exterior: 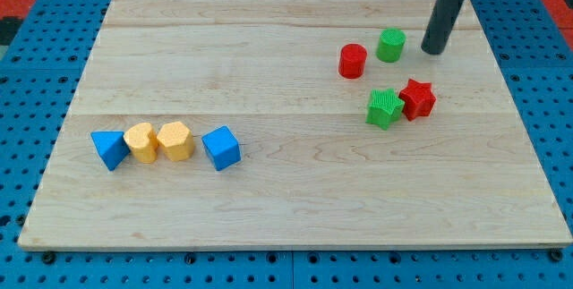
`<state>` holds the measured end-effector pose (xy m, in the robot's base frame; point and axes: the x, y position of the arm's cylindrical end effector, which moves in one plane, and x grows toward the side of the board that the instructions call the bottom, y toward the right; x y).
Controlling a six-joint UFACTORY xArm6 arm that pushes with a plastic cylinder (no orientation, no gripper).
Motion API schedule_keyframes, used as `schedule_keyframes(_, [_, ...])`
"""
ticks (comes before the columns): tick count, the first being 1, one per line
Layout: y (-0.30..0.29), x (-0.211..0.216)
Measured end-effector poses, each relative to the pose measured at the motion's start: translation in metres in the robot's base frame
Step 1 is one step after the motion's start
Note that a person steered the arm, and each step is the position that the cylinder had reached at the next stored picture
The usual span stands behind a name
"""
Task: Move the red circle and green circle towards the center
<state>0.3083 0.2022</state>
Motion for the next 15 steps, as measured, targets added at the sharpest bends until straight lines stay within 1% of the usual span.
schedule_keyframes(1, [-0.033, -0.031])
schedule_keyframes(2, [-0.035, -0.074])
schedule_keyframes(3, [0.009, -0.021])
schedule_keyframes(4, [0.071, 0.017])
schedule_keyframes(5, [0.002, 0.017])
schedule_keyframes(6, [-0.047, 0.013])
schedule_keyframes(7, [-0.090, -0.010])
schedule_keyframes(8, [-0.147, -0.015])
schedule_keyframes(9, [-0.124, -0.017])
schedule_keyframes(10, [-0.038, -0.004])
schedule_keyframes(11, [-0.081, 0.020])
schedule_keyframes(12, [-0.102, 0.026])
schedule_keyframes(13, [-0.095, 0.034])
schedule_keyframes(14, [-0.118, 0.060])
schedule_keyframes(15, [-0.130, 0.060])
